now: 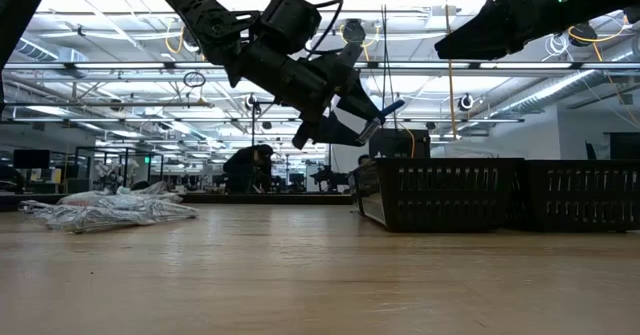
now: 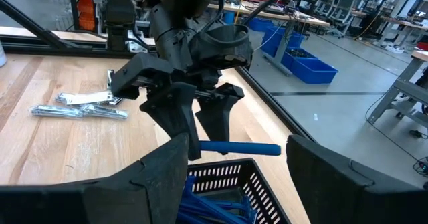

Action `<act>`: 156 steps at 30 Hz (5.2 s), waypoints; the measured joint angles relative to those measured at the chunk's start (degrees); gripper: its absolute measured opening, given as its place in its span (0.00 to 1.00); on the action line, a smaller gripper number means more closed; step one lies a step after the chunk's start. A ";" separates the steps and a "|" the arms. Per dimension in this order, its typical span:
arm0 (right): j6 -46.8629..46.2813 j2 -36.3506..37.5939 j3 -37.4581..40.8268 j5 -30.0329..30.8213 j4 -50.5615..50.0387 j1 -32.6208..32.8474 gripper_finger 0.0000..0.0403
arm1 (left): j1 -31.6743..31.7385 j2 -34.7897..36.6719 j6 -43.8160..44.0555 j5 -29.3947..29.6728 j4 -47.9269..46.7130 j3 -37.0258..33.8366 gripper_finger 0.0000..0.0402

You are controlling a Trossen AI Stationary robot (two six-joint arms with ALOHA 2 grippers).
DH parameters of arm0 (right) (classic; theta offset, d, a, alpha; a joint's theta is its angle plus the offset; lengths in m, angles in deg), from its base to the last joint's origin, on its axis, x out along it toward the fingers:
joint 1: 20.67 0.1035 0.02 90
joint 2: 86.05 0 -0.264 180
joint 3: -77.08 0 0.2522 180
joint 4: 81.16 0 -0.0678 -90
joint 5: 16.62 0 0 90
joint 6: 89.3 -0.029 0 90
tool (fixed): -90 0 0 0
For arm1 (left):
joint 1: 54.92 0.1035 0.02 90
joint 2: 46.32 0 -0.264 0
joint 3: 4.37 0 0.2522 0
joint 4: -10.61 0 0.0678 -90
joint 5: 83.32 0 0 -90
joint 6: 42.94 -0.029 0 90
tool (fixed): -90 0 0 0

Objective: Pick & Place Travel size toiletries
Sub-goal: Put the razor into the top left black basket, then put the green toothbrush into the bottom right black basket

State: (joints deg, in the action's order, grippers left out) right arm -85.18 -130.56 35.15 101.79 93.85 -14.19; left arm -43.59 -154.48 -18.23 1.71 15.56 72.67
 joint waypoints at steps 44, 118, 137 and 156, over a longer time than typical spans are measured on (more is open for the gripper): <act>0.02 -2.01 -0.01 -8.87 3.21 -0.12 0.59 | -0.35 17.07 -14.44 -0.12 -20.46 0.02 0.35; -0.47 -3.31 0.00 -8.92 7.51 -0.91 0.59 | -6.55 28.61 23.62 30.39 -63.59 -8.14 0.02; -3.58 -28.34 -0.02 -15.82 44.78 -11.18 0.59 | -1.25 26.91 -32.70 3.76 -13.61 -9.27 0.01; -9.20 -43.44 -9.84 -27.21 53.20 -15.41 0.59 | 1.01 23.78 -36.69 -1.15 -10.31 -9.27 0.02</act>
State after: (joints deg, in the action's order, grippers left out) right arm -94.38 -174.00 25.32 74.58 147.05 -29.60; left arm -42.57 -130.69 -54.92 0.56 5.25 63.41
